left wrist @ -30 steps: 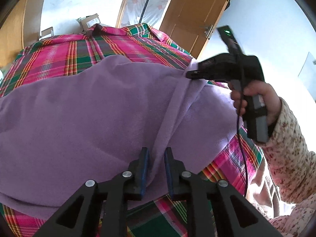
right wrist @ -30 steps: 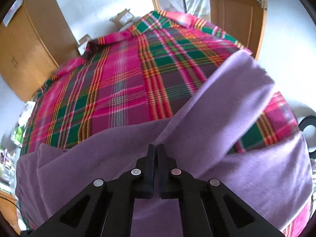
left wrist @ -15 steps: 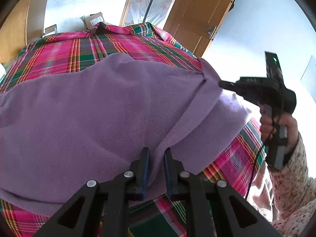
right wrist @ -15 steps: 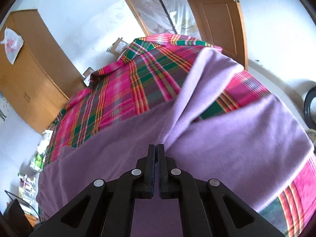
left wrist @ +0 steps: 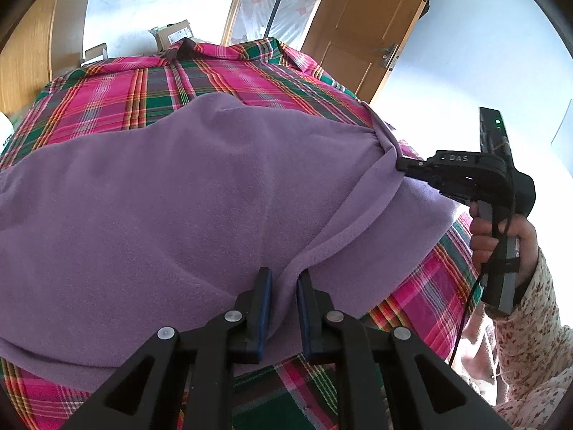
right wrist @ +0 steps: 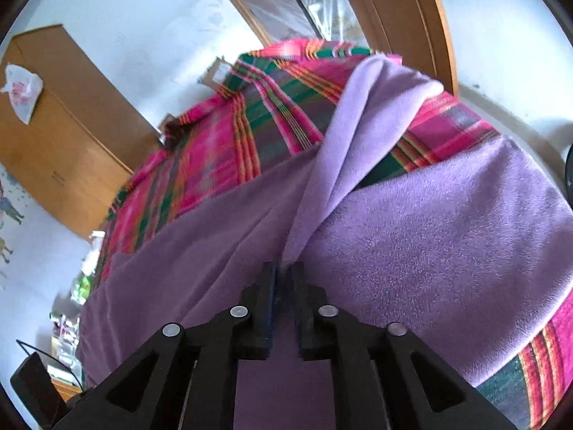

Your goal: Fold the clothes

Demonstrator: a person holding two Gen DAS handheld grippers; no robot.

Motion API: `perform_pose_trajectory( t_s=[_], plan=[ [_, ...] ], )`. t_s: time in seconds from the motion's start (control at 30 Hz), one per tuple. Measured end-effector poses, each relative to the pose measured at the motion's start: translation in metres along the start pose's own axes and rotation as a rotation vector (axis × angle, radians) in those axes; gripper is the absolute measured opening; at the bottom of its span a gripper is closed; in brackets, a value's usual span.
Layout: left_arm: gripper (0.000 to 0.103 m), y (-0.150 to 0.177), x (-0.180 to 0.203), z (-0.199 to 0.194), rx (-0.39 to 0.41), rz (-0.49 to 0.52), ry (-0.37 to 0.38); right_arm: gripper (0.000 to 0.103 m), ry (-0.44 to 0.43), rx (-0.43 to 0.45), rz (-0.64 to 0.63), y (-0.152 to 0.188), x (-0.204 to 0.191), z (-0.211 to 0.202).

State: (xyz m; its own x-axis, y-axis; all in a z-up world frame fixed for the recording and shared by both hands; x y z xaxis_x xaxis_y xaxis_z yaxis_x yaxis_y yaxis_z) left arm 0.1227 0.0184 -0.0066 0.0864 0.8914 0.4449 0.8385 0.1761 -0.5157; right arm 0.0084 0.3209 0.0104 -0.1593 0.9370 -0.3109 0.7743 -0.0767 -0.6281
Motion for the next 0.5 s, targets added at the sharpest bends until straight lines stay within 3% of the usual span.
perform_pose_trajectory(
  t_s=[0.17, 0.5],
  plan=[
    [0.014, 0.0, 0.001, 0.0, 0.0, -0.005, -0.003, 0.026, 0.014, -0.011, -0.005, -0.008, -0.001, 0.012],
    [0.014, 0.002, 0.004, 0.0, 0.0, -0.005, -0.01, 0.027, 0.009, -0.027, 0.052, -0.014, 0.005, 0.019]
  ],
)
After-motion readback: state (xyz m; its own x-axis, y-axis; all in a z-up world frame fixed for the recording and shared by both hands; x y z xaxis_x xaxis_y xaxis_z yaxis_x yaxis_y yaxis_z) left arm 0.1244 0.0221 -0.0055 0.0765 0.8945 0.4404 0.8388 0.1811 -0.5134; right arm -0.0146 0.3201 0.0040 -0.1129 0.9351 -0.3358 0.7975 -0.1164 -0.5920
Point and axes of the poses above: each gripper's, at about its wrist camera, not at the fingertips, and z roughly the way its jaws point, x to its right, y to its underside, the point moved 1 cm from there along z, roughly the way its jaws point, and after that the axes turned 15 degrees about -z, right-handed, at the moved point
